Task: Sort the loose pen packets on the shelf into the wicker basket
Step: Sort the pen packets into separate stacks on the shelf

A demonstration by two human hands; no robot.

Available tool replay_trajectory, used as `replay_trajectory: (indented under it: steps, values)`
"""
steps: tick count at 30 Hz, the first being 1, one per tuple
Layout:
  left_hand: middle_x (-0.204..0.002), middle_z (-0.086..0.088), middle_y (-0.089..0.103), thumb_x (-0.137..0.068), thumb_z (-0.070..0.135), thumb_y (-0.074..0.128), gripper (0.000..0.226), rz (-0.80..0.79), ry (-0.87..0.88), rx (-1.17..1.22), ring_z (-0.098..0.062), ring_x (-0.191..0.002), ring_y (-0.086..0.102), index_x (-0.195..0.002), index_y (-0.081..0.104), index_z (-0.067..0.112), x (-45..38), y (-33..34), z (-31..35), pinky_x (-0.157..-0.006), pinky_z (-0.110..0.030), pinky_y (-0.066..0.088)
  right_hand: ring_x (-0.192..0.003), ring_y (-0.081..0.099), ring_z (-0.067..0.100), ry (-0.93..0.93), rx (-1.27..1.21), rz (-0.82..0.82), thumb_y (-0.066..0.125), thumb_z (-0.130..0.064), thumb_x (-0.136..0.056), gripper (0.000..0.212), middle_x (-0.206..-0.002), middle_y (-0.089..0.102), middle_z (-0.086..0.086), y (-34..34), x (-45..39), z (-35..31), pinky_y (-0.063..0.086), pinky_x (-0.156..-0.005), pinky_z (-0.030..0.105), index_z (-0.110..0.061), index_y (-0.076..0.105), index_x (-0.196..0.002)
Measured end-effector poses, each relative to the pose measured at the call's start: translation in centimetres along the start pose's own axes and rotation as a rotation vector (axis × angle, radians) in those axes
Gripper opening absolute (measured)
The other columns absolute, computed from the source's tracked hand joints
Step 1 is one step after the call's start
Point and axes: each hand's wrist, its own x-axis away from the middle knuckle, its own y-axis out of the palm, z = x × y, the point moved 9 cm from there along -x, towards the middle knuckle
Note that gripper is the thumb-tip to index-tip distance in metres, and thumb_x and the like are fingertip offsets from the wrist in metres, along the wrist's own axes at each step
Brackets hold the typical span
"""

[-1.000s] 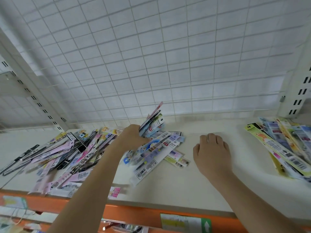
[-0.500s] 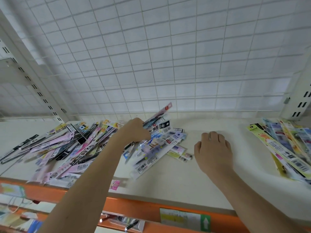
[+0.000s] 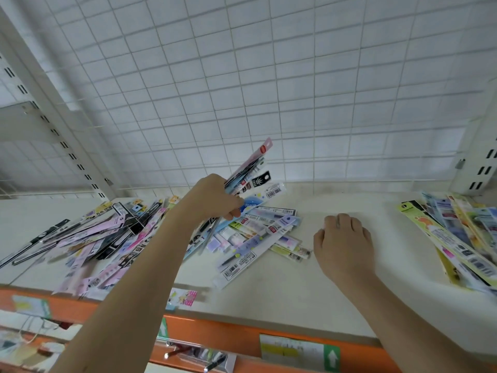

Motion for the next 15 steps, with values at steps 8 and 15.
replay_trajectory:
  steps: [8,15]
  values:
    - [-0.047,0.005,0.047,-0.072,0.034,0.076,0.041,0.143,-0.045,-0.016,-0.011,-0.042,0.037,-0.058,0.045,0.011,0.1,-0.9,-1.0,-0.040,-0.017,0.031,-0.070,0.059,0.035,0.000,-0.003,-0.032,0.070,-0.010,-0.069,0.013,-0.074,0.061,0.017,0.3,0.1,-0.1,0.049,-0.063,0.037,-0.001,0.063,-0.075]
    - [-0.058,-0.001,0.034,-0.081,0.013,0.063,0.032,0.035,0.010,-0.143,-0.015,-0.048,0.032,-0.064,0.036,0.011,0.3,0.5,-1.2,-0.045,-0.022,0.027,-0.067,0.059,0.034,-0.012,0.001,-0.020,0.036,-0.021,-0.078,0.033,-0.072,0.060,0.016,0.0,0.0,-0.4,0.049,-0.061,0.036,-0.002,0.062,-0.074]
